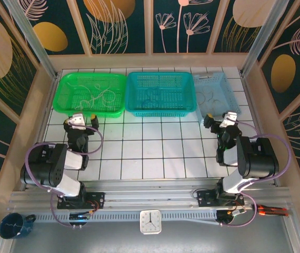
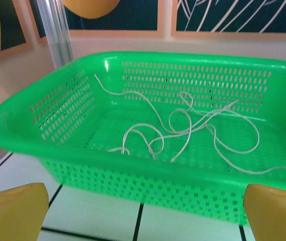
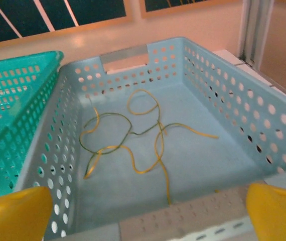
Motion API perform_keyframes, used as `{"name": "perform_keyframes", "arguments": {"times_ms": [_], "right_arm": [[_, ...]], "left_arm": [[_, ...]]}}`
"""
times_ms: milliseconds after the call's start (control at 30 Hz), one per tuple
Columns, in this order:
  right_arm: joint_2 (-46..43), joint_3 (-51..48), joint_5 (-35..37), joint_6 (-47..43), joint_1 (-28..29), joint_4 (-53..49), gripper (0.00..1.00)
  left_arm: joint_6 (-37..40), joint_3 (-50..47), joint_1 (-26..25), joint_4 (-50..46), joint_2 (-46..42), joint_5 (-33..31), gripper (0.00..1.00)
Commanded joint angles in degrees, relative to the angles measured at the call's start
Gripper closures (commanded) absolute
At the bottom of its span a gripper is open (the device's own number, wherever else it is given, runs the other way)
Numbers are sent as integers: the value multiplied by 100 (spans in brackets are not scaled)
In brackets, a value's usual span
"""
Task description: Untangle the cables
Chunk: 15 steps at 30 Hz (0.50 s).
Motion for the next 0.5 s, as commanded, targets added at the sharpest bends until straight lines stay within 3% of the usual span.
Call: {"name": "perform_keyframes", "arguments": {"times_ms": [0,467], "right_arm": [[25,96,120,-147,154,171,1],[14,114,2,-130,96,109,1]], "left_arm": [[25,101,58,144,10,271,1],[-113,260,178,-132,41,322,1]]}}
